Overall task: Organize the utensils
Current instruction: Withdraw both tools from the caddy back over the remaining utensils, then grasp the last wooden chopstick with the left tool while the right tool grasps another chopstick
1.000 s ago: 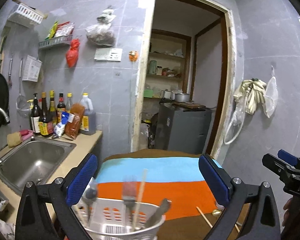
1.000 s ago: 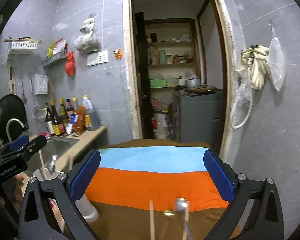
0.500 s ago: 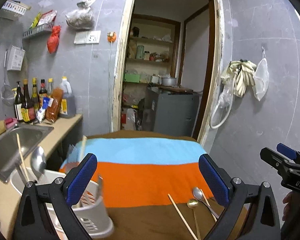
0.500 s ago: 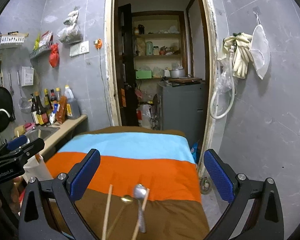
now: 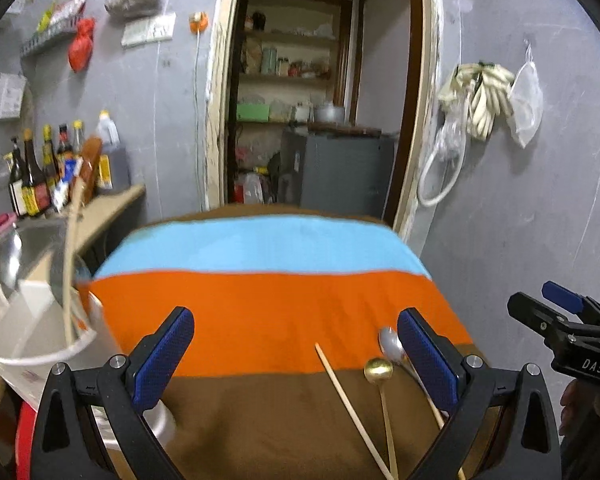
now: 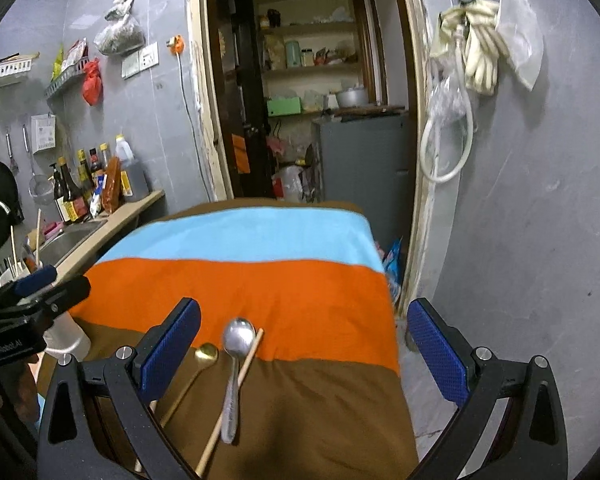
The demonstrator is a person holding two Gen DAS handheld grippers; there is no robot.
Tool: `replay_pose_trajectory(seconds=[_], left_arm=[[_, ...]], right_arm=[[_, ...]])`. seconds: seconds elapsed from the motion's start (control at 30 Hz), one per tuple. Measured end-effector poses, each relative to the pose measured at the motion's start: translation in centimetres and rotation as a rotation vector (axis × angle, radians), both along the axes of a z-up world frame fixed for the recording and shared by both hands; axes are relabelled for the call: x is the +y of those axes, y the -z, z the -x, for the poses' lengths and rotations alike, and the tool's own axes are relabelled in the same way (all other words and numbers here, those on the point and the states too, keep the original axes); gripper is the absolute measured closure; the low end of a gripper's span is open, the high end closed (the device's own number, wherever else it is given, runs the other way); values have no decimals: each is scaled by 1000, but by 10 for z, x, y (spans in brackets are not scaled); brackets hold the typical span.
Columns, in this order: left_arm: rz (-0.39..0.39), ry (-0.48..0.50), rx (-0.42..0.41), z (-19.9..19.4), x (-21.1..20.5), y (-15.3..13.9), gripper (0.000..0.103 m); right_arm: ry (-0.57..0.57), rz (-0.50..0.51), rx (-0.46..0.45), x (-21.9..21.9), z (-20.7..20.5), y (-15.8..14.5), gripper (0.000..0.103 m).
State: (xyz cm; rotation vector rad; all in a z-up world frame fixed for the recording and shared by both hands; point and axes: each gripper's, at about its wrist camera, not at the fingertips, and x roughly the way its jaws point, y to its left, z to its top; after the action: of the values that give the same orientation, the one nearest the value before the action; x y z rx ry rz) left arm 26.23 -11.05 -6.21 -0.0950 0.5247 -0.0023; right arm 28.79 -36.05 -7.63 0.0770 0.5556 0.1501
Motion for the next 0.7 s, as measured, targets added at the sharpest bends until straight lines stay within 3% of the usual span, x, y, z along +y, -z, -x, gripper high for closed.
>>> replay_pose_trajectory(seconds=[0.3,0.37,0.5,0.57,0.7], left_arm=[[18,26,145,-25,-4,38,1],[37,34,167,-29,-3,44,6],[82,68,239,-41,-2,61,24],[102,89,276,-47,-3,69,39],[134,131,334,-54,-8,81,54]], right_arm=[[-58,-86,132,2,-31,55,3],[-79,-88,157,6,-36,65,8],[-128,-91,222,15,-45,83,30],[-154,-89,253,22,-48,91,47],[-197,-91,305,30,-57,102,65]])
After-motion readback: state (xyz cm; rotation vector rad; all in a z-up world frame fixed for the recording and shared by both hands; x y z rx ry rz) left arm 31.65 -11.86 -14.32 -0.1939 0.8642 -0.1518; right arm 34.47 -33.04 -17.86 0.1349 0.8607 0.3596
